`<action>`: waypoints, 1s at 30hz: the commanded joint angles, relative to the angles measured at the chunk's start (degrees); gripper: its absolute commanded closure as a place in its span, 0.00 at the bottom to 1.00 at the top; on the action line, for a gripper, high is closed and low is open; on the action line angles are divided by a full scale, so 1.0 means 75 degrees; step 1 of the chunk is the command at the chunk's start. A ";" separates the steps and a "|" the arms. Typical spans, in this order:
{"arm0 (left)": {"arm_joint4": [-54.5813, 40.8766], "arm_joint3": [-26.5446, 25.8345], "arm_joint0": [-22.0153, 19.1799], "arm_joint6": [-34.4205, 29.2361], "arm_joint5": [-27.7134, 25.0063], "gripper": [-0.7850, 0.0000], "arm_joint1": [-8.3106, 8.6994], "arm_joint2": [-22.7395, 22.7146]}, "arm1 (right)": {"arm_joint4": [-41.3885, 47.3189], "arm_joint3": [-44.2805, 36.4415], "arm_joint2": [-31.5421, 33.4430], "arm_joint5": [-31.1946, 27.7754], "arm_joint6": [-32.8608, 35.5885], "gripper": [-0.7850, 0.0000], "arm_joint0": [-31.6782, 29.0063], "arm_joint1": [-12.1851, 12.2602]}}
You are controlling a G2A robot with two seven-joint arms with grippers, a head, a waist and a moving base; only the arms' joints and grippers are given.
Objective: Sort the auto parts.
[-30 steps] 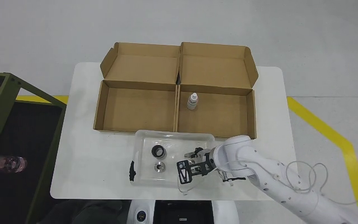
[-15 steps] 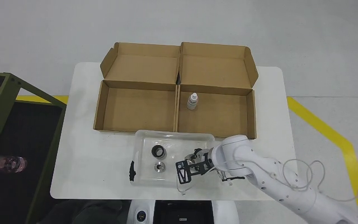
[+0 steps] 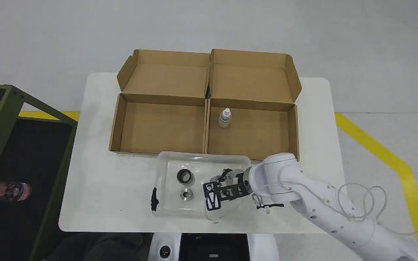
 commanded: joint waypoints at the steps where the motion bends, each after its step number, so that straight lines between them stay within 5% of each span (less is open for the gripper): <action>1: 0.0000 0.0000 0.0000 0.0000 0.0000 0.00 0.0000 0.0000 | -0.0080 -0.0113 0.0161 0.0046 -0.0336 1.00 -0.0039 0.0022; 13: 0.0000 0.0000 0.0000 0.0000 0.0000 0.00 0.0000 0.0000 | -0.1081 -0.0676 0.1283 0.0294 -0.2593 1.00 -0.0630 0.0214; 24: 0.0000 0.0000 0.0000 0.0000 0.0000 0.00 0.0000 0.0000 | -0.1012 -0.0520 0.1877 0.0039 -0.3862 1.00 -0.0600 0.0238; 30: 0.0000 0.0000 0.0000 0.0000 0.0000 0.00 0.0000 0.0000 | -0.0848 -0.0228 0.2224 -0.0130 -0.3806 1.00 -0.0585 0.0282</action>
